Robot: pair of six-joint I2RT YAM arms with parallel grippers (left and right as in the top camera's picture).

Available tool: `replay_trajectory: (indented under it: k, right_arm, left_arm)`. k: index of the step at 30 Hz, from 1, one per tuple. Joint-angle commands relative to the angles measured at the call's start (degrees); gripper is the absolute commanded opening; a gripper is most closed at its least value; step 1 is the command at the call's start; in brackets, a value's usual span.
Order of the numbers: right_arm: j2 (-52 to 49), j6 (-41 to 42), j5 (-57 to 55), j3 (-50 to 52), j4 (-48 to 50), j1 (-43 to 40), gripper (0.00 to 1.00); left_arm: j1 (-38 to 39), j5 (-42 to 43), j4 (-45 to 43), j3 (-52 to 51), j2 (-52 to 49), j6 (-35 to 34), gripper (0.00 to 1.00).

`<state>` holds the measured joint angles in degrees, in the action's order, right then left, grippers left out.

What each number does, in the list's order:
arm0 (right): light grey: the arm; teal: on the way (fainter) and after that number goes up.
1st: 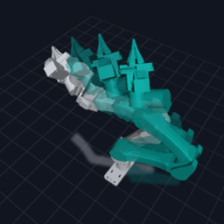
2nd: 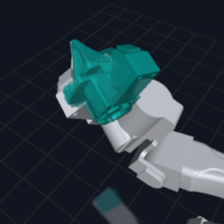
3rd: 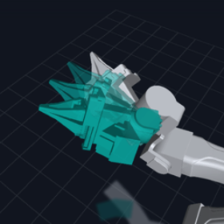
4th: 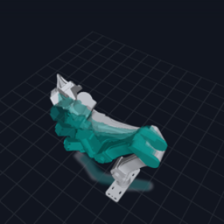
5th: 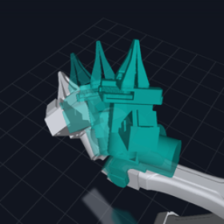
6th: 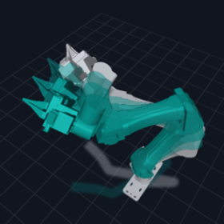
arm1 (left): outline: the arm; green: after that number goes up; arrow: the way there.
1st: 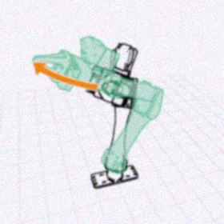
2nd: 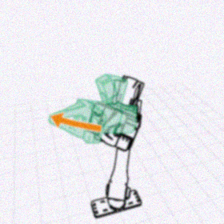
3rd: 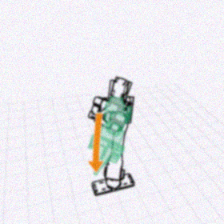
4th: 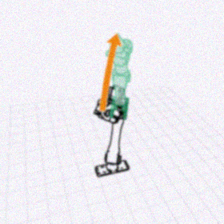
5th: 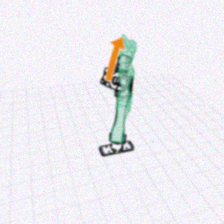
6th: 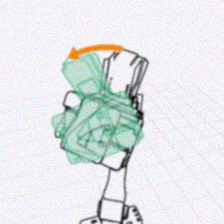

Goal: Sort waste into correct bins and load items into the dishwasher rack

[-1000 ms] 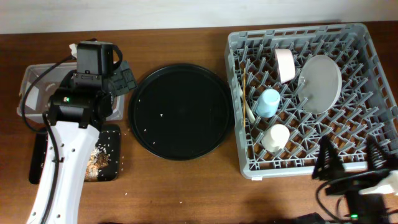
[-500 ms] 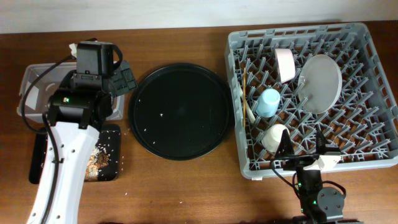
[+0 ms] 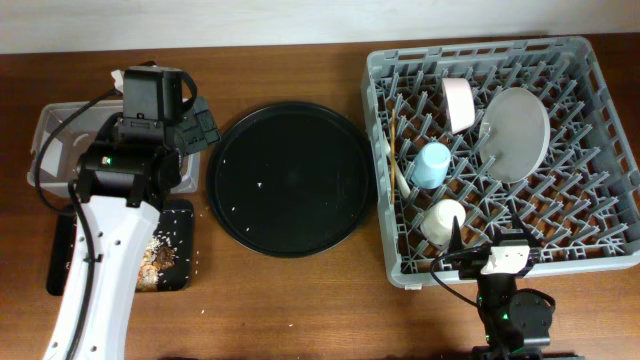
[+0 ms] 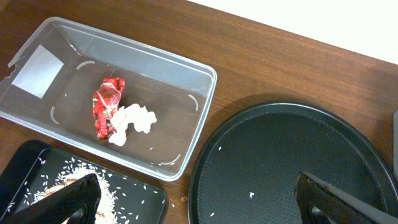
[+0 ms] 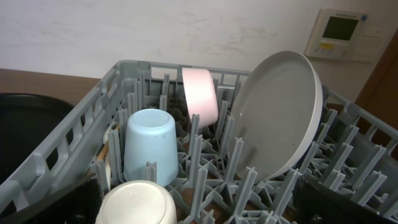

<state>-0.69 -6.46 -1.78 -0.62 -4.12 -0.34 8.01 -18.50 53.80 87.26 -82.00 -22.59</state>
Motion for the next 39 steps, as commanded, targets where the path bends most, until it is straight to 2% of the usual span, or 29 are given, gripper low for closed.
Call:
replay_trajectory:
  k: [1, 13, 15, 17, 20, 22, 24, 28, 30, 34, 35, 39]
  right_arm:
    - [0.48, -0.37, 0.74, 0.31, -0.46, -0.44, 0.99]
    - [0.48, -0.37, 0.74, 0.31, -0.46, -0.44, 0.99]
    - [0.48, -0.37, 0.74, 0.31, -0.46, -0.44, 0.99]
    - [0.48, -0.37, 0.74, 0.31, -0.46, -0.44, 0.99]
    - [0.48, -0.37, 0.74, 0.31, -0.46, -0.44, 0.99]
    - [0.48, -0.37, 0.74, 0.31, -0.46, -0.44, 0.99]
    - [0.48, -0.37, 0.74, 0.31, -0.46, -0.44, 0.99]
    - [0.48, -0.37, 0.74, 0.31, -0.46, -0.44, 0.99]
    - [0.48, -0.37, 0.74, 0.31, -0.46, -0.44, 0.99]
    - [0.48, -0.37, 0.74, 0.31, -0.46, -0.44, 0.99]
    - [0.48, -0.37, 0.74, 0.31, -0.46, -0.44, 0.99]
    - [0.48, -0.39, 0.74, 0.31, -0.46, -0.44, 0.99]
  left_arm:
    - [-0.20, -0.61, -0.09, 0.31, 0.59, -0.52, 0.99]
    - [-0.13, -0.59, 0.00, 0.00, 0.11, -0.52, 0.99]
    - [0.76, -0.59, 0.42, -0.07, 4.70, -0.52, 0.99]
    - [3.41, -0.59, 1.01, -0.22, 12.26, -0.52, 0.99]
    - [4.96, -0.61, 1.20, -5.64, 31.52, -0.52, 0.99]
    - [3.93, -1.53, 1.20, -15.87, 45.38, -0.50, 0.99]
    - [0.00, -3.85, 1.60, -24.85, 55.01, -0.50, 0.99]
    - [-4.98, -1.66, 1.09, -47.60, 71.93, -2.49, 0.99]
    - [-6.08, 0.87, -5.60, -55.89, 75.78, -2.49, 0.99]
    - [-7.72, 8.26, -43.15, -75.38, 80.81, -2.43, 0.99]
    - [-7.72, 8.72, -48.41, -78.95, 81.40, -2.45, 0.99]
    - [-7.69, 8.70, -50.16, -86.79, 81.72, -0.63, 0.99]
